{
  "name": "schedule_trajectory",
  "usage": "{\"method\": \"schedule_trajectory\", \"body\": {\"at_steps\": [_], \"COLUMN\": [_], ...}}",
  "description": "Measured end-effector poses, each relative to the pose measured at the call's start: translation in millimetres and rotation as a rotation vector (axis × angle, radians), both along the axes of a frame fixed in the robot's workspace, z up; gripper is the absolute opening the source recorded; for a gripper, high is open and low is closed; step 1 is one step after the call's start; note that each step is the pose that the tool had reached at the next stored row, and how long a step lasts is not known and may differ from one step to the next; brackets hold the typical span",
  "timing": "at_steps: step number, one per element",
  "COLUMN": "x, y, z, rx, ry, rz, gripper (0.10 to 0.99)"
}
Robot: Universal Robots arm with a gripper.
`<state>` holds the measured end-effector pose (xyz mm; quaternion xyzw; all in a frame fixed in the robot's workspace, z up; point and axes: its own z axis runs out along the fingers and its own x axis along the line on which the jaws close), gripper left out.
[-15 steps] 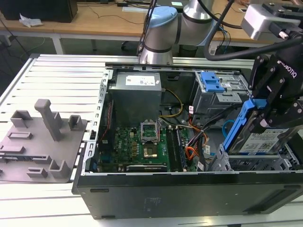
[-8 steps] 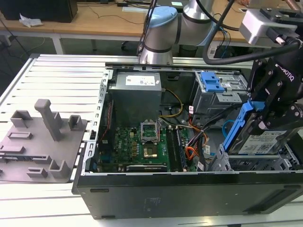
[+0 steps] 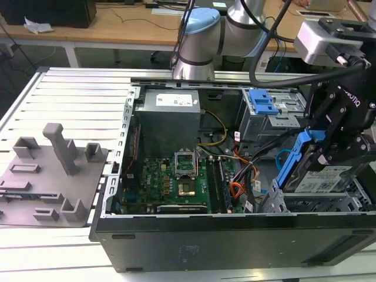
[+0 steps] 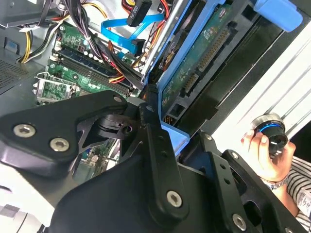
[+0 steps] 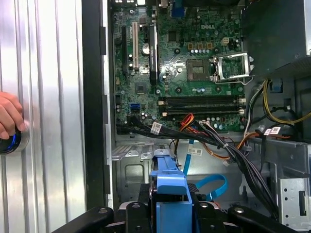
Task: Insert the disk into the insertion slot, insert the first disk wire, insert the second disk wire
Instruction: 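Insert the disk into the insertion slot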
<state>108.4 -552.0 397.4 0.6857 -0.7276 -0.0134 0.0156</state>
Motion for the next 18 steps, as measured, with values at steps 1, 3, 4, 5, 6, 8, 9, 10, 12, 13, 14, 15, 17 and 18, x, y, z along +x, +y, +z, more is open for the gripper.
{"method": "schedule_trajectory", "body": {"at_steps": [1, 3, 4, 5, 6, 8, 9, 10, 12, 13, 14, 15, 17, 18], "x": [0.0, 0.0, 0.0, 0.0, 0.0, 0.0, 0.0, 0.0, 0.0, 0.0, 0.0, 0.0, 0.0, 0.0], "y": [0.0, 0.0, 0.0, 0.0, 0.0, 0.0, 0.0, 0.0, 0.0, 0.0, 0.0, 0.0, 0.0, 0.0], "z": [-0.6, -4.3, -5.1, -5.2, -5.3, -5.5, -5.6, -5.7, -5.8, -5.8, -5.9, -6.0, -6.2, -6.2], "rx": [0.0, 0.0, 0.0, 0.0, 0.0, 0.0, 0.0, 0.0, 0.0, 0.0, 0.0, 0.0, 0.0, 0.0], "ry": [0.0, 0.0, 0.0, 0.0, 0.0, 0.0, -0.0001, -0.0001, 0.0, 0.0, 0.0, 0.0, 0.0, 0.0], "rz": [0.0, 0.0, 0.0, 0.0, 0.0, 0.0, 0.0, 0.0, 0.0, 0.0, 0.0, 0.0, 0.0, 0.0], "gripper": [0.369, 0.369, 0.369, 0.369, 0.369, 0.369, 0.369, 0.38, 0.443, 0.443, 0.443, 0.427, 0.239, 0.18]}}
